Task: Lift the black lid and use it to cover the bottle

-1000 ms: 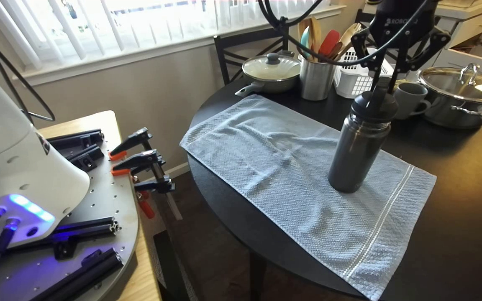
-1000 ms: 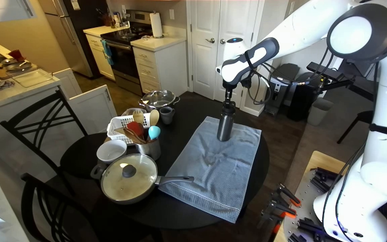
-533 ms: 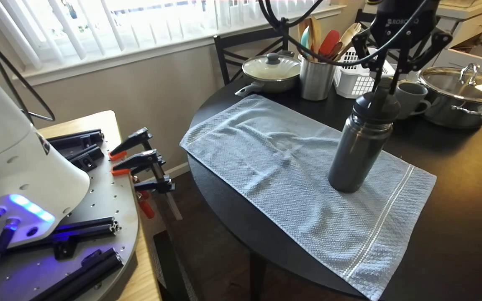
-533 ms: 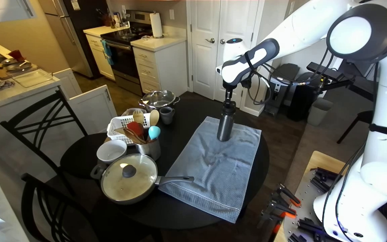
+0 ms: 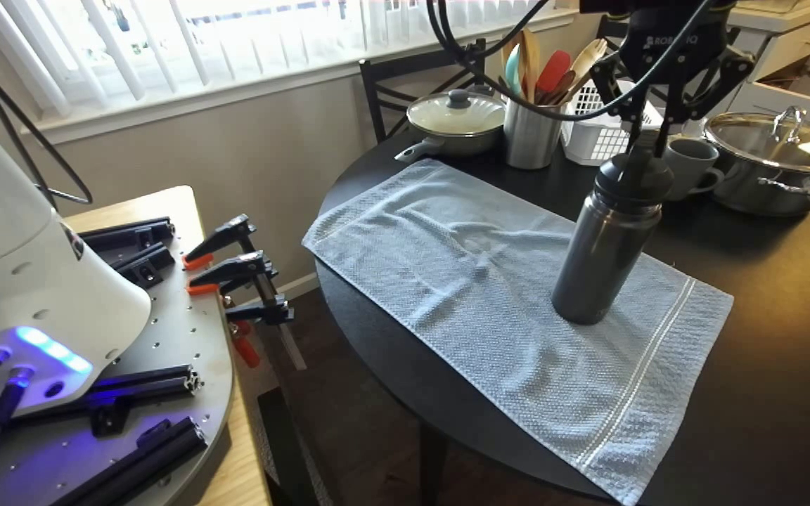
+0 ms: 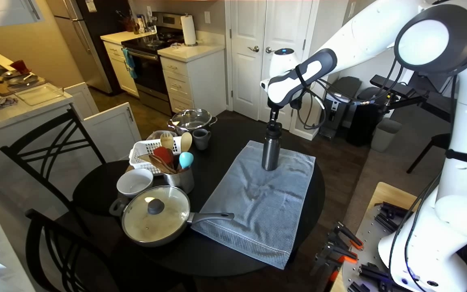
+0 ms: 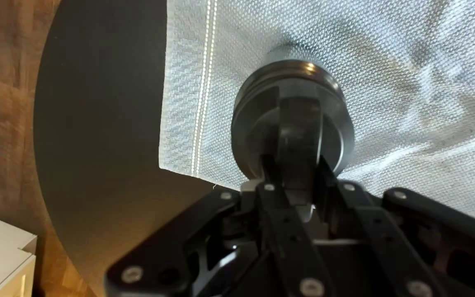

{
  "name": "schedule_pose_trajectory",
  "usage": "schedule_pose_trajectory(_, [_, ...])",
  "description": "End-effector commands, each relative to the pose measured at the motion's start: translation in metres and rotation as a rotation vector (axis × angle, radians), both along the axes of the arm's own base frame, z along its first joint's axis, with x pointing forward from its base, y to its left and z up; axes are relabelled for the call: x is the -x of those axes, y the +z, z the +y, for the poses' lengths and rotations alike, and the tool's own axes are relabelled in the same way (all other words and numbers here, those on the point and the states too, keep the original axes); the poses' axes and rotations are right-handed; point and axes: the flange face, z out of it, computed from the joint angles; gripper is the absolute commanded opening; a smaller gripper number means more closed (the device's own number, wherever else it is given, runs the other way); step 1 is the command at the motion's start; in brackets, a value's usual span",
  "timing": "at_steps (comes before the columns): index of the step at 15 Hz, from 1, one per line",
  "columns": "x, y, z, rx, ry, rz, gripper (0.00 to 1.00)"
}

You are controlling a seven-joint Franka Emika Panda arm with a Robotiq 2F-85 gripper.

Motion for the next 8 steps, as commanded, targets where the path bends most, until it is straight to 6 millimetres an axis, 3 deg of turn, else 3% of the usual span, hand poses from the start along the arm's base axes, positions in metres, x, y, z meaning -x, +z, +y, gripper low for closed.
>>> schedule_pose_trajectory(1, [0.0097,-0.0087,0.0009,-0.017,-0.033,-0.016,0.07])
schedule_pose_trajectory(3, [0.0097,-0.0087,0.0013,-0.019,-0.034,-0.015,0.07])
schedule_pose_trajectory(4, [0.0098,-0.0086,0.0012,-0.019,-0.035,-0.009,0.15])
schedule_pose_trajectory(5, [0.0098,-0.0078,0.0006,-0.018,-0.036,-0.008,0.48])
schedule_pose_trajectory(8, [0.0124,-0.0071,-0.001,-0.016,-0.038,0.002,0.62])
